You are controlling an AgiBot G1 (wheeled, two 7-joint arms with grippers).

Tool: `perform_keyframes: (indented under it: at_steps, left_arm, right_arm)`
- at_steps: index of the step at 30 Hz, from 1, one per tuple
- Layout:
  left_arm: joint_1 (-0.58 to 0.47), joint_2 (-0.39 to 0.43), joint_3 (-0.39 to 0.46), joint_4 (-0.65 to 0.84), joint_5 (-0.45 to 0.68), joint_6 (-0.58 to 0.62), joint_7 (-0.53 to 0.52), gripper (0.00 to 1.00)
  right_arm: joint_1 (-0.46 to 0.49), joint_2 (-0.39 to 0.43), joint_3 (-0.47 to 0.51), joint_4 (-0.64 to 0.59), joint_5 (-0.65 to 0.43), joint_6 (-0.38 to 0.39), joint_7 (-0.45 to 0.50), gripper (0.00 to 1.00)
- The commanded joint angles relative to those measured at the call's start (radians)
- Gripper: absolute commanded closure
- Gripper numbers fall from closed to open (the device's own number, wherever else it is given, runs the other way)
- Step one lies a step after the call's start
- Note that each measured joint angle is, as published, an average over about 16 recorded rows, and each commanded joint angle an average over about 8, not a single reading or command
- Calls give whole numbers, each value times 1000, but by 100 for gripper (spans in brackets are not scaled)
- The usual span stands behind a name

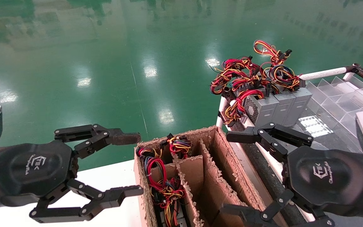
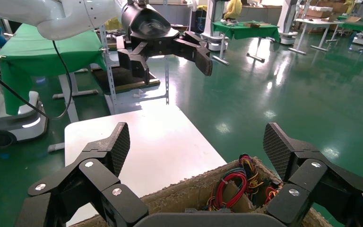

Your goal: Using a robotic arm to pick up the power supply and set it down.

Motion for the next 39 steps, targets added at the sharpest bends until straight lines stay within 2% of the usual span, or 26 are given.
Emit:
perform_keyframes:
  at_steps: [1,16,27,28,35,36,39]
  left_arm:
    - [0,0,0,0,0,0,0,100]
    - [0,0,0,0,0,0,0,100]
    - [0,0,0,0,0,0,0,100]
    - [0,0,0,0,0,0,0,92]
    - [0,0,0,0,0,0,0,5]
    - [0,0,0,0,0,0,0,0]
    - [0,0,1,0,0,0,0,0]
  right_arm:
    - [0,0,0,0,0,0,0,0]
    - [-2,0,-5,-3,-16,7,-3,0]
    - [19,-3,-54,-3,-147,37,-4,0]
    - [27,-8,-65,-3,-167,35,-2,0]
    - [113,-95,-164,-29,-329,5,5,0]
    - [128,-112,-179,-37,-353,-2,3,0]
    - [172,-161,-220,-67,-423,-15,-13,0]
